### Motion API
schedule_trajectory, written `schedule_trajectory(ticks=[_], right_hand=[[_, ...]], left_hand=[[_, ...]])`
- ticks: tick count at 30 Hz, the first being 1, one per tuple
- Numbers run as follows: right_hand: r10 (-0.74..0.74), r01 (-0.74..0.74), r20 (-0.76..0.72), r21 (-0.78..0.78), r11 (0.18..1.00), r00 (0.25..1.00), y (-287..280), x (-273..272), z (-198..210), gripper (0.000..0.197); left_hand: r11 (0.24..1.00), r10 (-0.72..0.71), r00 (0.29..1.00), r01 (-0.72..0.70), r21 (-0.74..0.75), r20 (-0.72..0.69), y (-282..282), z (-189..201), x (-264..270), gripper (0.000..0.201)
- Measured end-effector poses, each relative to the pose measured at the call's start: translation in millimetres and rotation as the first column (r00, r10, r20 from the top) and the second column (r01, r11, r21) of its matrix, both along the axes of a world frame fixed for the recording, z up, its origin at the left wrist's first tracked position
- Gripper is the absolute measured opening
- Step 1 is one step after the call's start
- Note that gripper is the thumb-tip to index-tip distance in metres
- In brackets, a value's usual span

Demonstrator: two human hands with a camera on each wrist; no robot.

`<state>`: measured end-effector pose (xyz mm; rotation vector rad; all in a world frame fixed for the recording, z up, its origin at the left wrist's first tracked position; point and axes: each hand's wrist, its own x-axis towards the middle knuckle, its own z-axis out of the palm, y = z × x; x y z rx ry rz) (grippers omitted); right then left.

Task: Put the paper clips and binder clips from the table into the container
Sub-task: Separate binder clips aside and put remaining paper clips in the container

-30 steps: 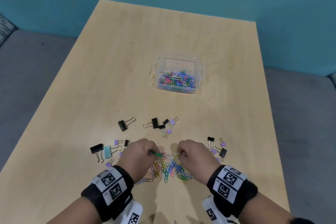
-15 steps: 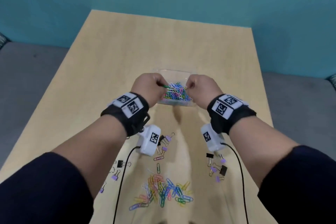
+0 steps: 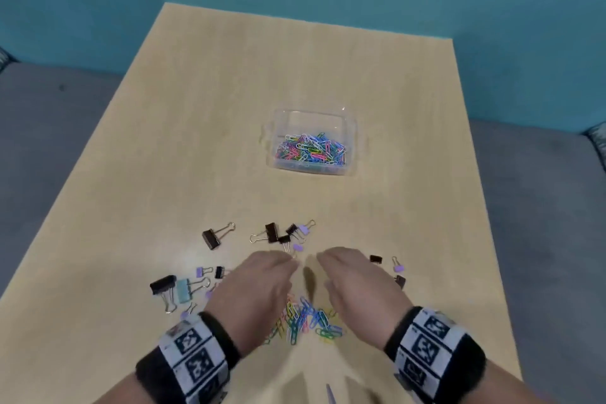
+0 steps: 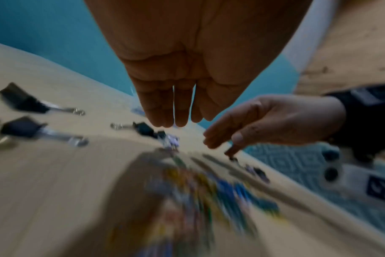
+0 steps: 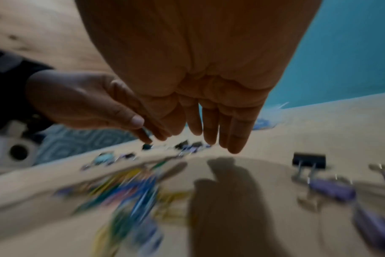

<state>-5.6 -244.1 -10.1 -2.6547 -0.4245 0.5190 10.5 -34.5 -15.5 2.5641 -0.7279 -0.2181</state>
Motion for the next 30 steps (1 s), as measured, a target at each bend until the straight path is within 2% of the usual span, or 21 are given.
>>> schedule_trajectory(ticks=[2,5,9,11,15,17,19,21,22,24,26,30], right_hand=[[0.077,-0.077,0.010,-0.018,0.997,0.997,11,-27,-11,0.040],[0.110,-0.105,0.063,-0.078,0.991,0.992,22,-33,-25,0.058],[0.185,-0.172,0.094,-0.129,0.977,0.978,33,-9,-27,0.058],[0.224,-0.210,0.085,-0.147,0.967,0.971,35,-5,-25,0.052],[0.250,-0.237,0.078,-0.144,0.961,0.965,29,-29,-23,0.050],[0.208,-0.198,0.097,-0.097,0.975,0.973,22,-48,-22,0.050],[0.050,-0.041,0.119,-0.080,0.996,0.992,12,-66,-22,0.052],[-0.146,0.155,0.095,-0.097,0.983,0.985,6,-81,-19,0.057],[-0.204,0.212,0.069,-0.121,0.970,0.976,7,-86,-19,0.063],[-0.230,0.225,-0.018,-0.142,0.964,0.973,15,-93,-22,0.074],[-0.207,0.203,-0.013,-0.140,0.969,0.978,31,-92,-25,0.078],[-0.169,0.175,0.052,-0.140,0.975,0.984,61,-81,-35,0.070]], left_hand=[[0.991,-0.100,0.995,0.098,0.093,0.016,1,-15,-25,0.035],[0.969,-0.130,0.991,0.133,0.208,-0.029,0,-42,-34,0.045],[0.912,-0.145,0.985,0.171,0.373,-0.099,1,-62,-28,0.051],[0.919,-0.131,0.987,0.154,0.363,-0.089,3,-56,-28,0.045],[0.965,-0.128,0.992,0.125,0.229,0.000,18,-46,-41,0.026],[0.979,-0.108,0.994,0.103,0.174,0.022,28,-40,-51,0.024],[0.991,-0.002,1.000,-0.001,0.132,0.025,36,-34,-62,0.033],[0.982,0.131,0.989,-0.121,0.144,-0.066,42,-31,-72,0.061],[0.974,0.150,0.985,-0.132,0.184,-0.090,43,-33,-74,0.075],[0.959,0.121,0.986,-0.087,0.268,-0.115,40,-40,-77,0.091],[0.955,0.085,0.988,-0.043,0.293,-0.130,30,-49,-76,0.089],[0.963,0.090,0.989,-0.056,0.264,-0.117,10,-52,-71,0.071]])
